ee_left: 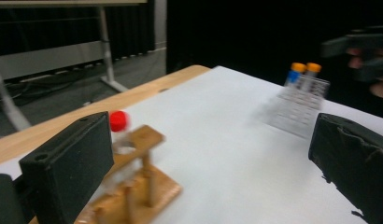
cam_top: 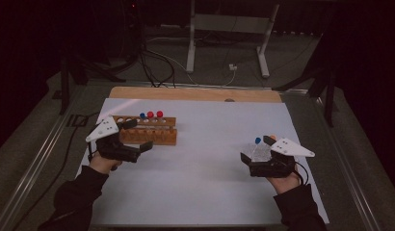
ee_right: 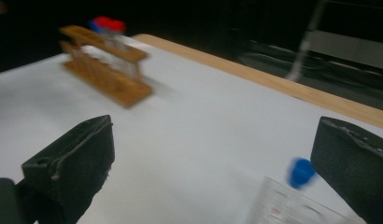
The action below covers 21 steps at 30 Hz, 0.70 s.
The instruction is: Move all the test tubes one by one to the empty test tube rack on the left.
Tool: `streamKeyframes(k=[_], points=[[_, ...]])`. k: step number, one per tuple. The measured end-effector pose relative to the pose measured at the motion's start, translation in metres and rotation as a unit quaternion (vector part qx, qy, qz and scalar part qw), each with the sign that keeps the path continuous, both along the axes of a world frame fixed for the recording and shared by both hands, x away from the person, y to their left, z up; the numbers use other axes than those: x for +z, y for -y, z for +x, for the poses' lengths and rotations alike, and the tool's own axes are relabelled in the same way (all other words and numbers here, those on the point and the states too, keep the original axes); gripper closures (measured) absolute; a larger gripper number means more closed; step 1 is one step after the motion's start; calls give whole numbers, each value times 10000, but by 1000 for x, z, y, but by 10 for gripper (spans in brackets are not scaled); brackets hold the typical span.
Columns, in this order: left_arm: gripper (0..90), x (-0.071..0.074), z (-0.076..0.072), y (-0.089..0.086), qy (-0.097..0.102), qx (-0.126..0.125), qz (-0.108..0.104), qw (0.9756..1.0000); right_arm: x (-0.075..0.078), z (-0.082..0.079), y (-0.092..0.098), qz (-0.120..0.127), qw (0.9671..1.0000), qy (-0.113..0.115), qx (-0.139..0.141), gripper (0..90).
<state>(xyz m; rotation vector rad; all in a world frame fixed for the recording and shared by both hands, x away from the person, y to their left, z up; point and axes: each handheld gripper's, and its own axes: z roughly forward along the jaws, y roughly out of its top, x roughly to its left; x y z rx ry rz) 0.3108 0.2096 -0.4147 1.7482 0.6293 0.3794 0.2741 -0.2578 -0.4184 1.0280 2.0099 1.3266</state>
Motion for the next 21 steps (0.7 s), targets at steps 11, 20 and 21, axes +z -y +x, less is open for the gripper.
streamKeyframes(k=[11,20,21], points=[[9,-20,-19,19,-89,-298,93,9995,-27,14,9,-307,9941,-336,-984,248],[9,-21,-20,21,-126,-353,68,9993,-39,27,11,-478,9891,-792,-1149,500],[9,-22,-20,21,-126,-358,75,9993,-40,28,11,-489,9884,-849,-1163,523]])
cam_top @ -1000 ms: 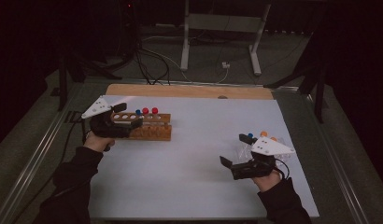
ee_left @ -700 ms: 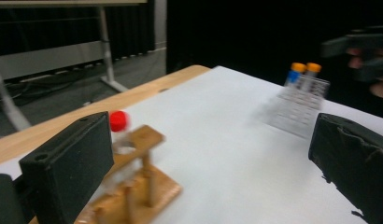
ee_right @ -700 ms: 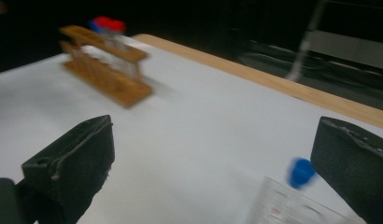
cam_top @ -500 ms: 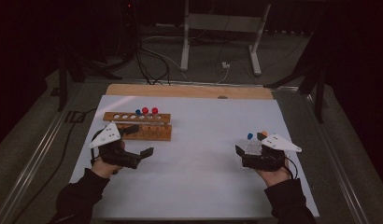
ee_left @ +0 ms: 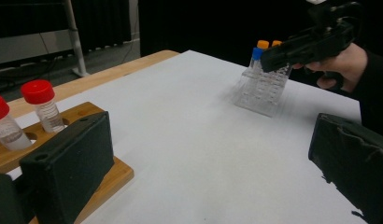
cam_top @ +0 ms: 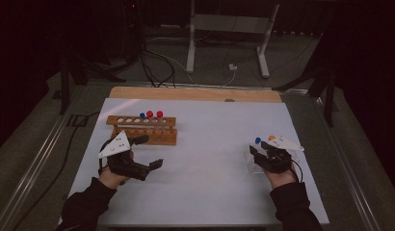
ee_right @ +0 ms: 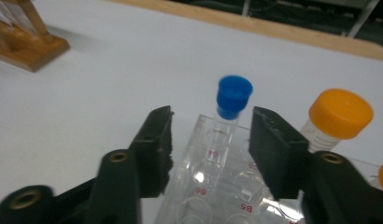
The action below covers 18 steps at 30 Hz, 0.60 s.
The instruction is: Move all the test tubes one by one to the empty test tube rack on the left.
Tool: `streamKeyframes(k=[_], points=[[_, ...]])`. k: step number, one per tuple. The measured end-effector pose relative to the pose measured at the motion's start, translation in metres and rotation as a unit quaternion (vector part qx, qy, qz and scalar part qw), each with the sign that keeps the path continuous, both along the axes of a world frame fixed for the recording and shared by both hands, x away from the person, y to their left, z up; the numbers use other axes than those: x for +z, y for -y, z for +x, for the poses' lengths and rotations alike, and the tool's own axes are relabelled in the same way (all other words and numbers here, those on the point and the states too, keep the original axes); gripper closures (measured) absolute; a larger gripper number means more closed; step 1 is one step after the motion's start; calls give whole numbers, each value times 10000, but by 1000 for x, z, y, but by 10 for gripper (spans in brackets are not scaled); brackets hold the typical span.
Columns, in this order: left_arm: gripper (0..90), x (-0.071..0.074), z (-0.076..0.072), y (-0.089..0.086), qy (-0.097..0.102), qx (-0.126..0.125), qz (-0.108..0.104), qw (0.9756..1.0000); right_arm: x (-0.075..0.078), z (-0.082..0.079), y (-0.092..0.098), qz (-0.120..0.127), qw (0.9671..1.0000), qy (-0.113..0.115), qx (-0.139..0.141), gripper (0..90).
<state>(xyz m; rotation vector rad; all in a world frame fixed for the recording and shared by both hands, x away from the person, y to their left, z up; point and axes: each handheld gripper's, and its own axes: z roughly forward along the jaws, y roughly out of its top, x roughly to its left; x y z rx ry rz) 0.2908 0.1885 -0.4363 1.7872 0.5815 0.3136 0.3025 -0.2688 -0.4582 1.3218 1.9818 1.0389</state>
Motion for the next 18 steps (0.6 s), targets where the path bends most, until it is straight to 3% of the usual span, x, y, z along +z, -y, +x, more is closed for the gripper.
streamKeyframes(k=[12,18], points=[[9,-1,1,0,-37,-43,33,10000,-8,13,4,107,9997,-220,-57,732],[9,-1,1,1,-61,-81,25,9999,-5,12,5,169,9998,-108,-34,763]])
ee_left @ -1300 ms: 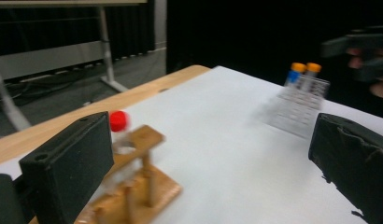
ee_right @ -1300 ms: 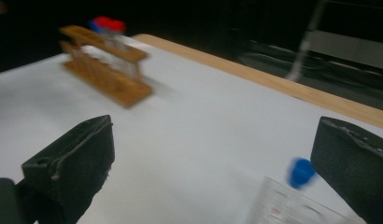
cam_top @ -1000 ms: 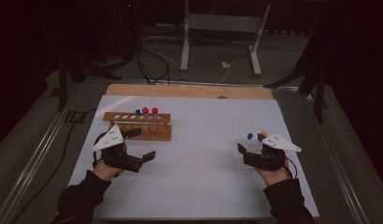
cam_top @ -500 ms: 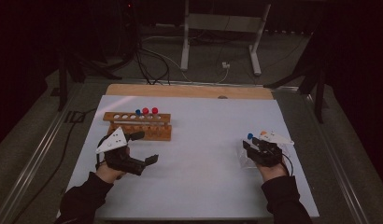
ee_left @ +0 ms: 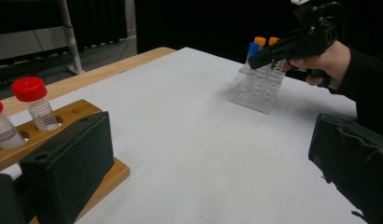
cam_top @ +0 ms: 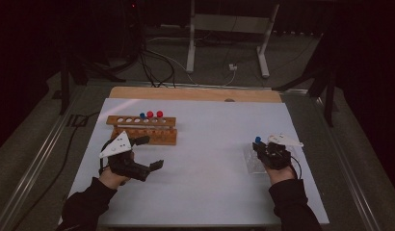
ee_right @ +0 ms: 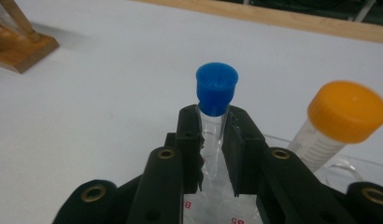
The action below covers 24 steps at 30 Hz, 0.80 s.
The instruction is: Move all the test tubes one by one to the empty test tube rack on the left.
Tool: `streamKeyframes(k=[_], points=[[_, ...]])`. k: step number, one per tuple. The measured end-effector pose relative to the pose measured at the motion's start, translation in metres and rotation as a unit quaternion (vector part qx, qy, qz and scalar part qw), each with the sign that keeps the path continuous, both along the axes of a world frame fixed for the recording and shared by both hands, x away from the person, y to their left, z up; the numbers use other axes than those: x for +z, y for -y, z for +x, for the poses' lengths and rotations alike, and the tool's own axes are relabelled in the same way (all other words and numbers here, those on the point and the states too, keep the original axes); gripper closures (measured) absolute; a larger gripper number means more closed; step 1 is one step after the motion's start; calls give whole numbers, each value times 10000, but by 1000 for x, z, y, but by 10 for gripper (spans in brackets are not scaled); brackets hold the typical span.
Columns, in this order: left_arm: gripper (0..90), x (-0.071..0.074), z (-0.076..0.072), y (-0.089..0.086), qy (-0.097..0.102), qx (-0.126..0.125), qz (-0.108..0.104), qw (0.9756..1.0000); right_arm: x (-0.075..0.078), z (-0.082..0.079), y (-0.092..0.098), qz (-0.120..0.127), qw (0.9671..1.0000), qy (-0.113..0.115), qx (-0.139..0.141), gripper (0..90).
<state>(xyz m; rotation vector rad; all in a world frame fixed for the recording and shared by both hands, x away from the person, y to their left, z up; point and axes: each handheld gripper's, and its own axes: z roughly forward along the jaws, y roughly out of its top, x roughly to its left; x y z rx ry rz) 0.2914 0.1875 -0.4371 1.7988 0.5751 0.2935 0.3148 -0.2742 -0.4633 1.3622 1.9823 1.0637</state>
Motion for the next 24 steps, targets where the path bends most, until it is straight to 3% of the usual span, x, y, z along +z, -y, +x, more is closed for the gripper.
streamKeyframes(k=[5,9,11,14,19,24], points=[[9,3,-1,2,-9,-37,6,10000,20,-9,0,48,9993,368,64,764],[10,9,-4,4,36,-72,-35,10000,37,-21,-2,10,9969,781,114,764],[10,12,-5,6,71,-74,-23,9999,45,-26,-2,165,9957,887,209,764],[10,16,-8,11,74,-149,-26,9999,54,-35,-10,179,9926,1106,464,764],[10,20,-12,23,82,-344,-55,9994,62,-48,-37,139,9867,1172,1114,764],[10,26,-18,32,97,-540,-23,9985,59,-55,-59,122,9812,1068,1602,764]])
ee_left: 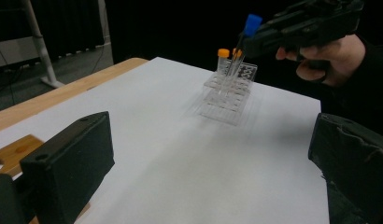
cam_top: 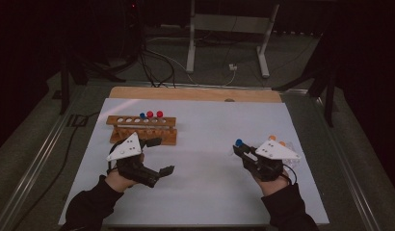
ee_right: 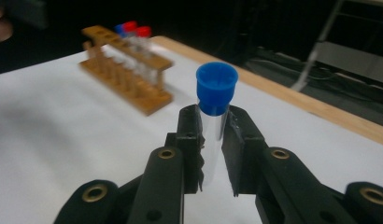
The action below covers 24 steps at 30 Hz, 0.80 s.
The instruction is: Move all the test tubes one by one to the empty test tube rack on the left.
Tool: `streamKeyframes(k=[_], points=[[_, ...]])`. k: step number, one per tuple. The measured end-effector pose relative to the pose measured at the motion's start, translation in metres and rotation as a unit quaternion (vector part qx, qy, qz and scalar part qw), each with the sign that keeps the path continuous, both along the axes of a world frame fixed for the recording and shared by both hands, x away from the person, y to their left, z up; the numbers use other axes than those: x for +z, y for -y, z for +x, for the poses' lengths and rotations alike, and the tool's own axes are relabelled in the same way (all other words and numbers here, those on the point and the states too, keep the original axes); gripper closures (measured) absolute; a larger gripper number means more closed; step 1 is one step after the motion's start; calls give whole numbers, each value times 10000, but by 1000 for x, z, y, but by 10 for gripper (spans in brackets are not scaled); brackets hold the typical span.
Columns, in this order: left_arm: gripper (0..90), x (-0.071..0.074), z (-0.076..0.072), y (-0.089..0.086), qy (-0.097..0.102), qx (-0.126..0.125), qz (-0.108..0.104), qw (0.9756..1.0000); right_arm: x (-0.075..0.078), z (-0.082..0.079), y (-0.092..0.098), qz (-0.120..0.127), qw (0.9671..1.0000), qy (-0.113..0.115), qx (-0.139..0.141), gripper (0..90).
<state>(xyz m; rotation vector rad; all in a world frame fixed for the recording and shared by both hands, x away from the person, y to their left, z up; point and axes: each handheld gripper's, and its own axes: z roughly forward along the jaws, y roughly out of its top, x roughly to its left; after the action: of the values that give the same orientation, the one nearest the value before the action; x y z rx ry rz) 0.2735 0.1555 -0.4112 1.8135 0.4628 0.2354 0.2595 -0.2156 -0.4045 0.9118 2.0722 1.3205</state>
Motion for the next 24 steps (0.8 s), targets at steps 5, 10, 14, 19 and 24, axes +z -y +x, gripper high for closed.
streamKeyframes(k=[5,10,14,19,24], points=[[11,3,-4,8,-5,-167,43,9999,-9,-2,-17,-62,9990,-215,380,764],[19,1,-5,19,-115,-368,104,9992,-17,-8,-33,-99,9962,-389,771,764],[60,-3,-6,29,-193,-541,119,9983,-22,-13,-48,-151,9927,-482,1098,764],[175,-7,-9,43,-118,-718,226,9971,-29,-20,-65,-251,9874,-619,1436,764],[347,-10,-9,55,-3,-884,260,9957,-30,-23,-72,-226,9847,-678,1590,764]])
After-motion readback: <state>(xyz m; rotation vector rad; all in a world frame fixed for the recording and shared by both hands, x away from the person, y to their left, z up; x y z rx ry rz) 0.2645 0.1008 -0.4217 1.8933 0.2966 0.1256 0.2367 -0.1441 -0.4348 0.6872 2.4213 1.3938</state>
